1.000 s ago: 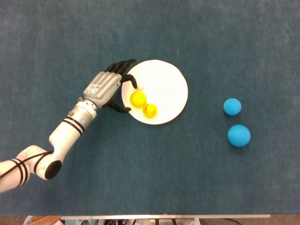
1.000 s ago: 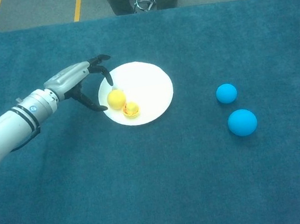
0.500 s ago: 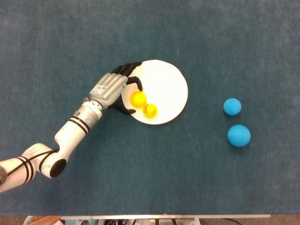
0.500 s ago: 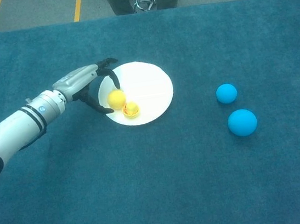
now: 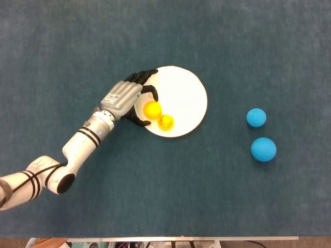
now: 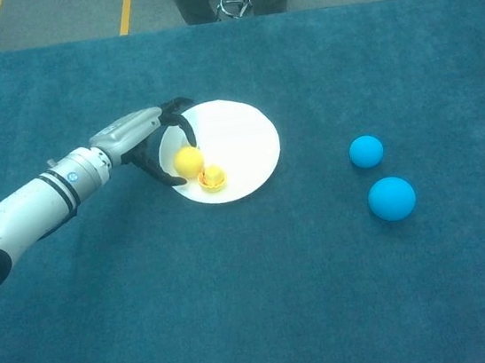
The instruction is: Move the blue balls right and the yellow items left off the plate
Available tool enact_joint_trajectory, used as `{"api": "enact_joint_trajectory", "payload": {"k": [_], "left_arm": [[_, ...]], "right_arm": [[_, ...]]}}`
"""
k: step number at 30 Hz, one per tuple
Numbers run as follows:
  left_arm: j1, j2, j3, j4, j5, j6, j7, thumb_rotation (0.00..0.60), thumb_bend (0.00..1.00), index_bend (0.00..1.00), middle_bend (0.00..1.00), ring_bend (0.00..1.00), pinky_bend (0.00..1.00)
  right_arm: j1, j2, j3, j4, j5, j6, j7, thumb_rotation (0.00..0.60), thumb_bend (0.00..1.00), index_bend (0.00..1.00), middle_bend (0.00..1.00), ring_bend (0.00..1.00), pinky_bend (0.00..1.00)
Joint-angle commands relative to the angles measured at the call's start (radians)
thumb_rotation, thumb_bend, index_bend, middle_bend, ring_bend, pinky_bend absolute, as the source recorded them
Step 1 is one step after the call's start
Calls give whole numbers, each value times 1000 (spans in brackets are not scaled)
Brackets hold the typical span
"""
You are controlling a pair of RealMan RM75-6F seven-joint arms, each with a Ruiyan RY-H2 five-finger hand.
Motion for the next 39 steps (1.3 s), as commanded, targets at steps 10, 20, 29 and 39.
{"api": "enact_joint_trajectory", "payload": {"k": [10,20,29,39], "left_arm": [[-4,-1,5,-1,-1,-1,-3,600,11,467,0,0,83],[-15,-10,7,3,0,-10,1,600,11,470,0,0,83],[-14,5,1,-36,5,13,5,600,11,506,0,0,85],[-10,57,-10,-126,-2,41,50,600,11,529,0,0,86]], "right_arm": [[-1,-7,0,5,-2,-4,3,600,0,309,156,25,44],[-4,-13,-1,15,-2,-6,11,600,0,309,156,25,44],[-7,-15,2,21,0,-5,15,600,0,309,156,25,44],[-6,-20,7,27,2,-6,16,600,0,309,156,25,44]]}}
